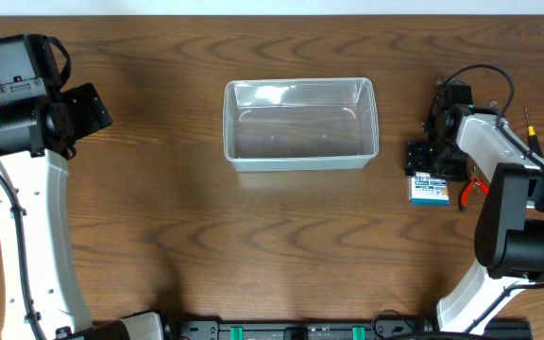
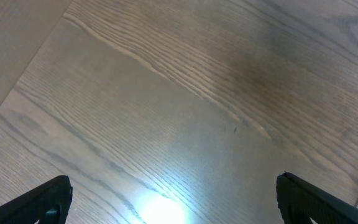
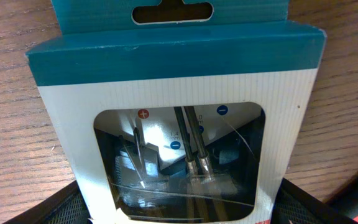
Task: Pack container
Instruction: 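Close the right gripper on the screwdriver-set box's top edge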
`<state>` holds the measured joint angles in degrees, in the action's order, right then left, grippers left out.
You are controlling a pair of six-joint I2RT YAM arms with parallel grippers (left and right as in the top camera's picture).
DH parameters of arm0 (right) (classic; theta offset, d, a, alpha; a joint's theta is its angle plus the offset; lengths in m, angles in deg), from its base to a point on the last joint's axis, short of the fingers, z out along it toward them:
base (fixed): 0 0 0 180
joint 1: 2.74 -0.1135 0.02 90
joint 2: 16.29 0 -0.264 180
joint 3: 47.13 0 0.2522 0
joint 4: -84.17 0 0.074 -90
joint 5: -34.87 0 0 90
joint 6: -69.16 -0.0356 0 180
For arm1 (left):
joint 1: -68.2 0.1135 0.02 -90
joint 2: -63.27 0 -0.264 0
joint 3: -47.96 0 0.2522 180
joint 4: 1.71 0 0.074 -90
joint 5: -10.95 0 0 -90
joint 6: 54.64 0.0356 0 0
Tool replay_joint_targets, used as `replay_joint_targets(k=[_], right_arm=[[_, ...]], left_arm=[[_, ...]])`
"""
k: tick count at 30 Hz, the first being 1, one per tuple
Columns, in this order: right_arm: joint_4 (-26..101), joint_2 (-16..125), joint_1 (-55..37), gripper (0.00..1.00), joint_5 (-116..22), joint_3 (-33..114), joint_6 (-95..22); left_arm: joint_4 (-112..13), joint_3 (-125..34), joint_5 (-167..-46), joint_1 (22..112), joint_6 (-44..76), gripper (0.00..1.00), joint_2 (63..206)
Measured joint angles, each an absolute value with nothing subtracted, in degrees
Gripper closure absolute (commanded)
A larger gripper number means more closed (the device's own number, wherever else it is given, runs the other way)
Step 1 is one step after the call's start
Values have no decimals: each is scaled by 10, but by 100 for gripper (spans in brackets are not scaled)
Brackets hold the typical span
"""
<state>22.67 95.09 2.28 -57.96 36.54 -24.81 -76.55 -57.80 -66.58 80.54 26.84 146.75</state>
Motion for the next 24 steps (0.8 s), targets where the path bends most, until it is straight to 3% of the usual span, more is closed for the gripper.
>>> replay_joint_targets(k=[11,24], right_arm=[[214,957,23,29,-584,375,-248],[186,962,23,32,-590,397,-248]], left_arm=[[-765,-578,-666,805,268,2,1468],[-765,-578,-666,805,268,2,1468]])
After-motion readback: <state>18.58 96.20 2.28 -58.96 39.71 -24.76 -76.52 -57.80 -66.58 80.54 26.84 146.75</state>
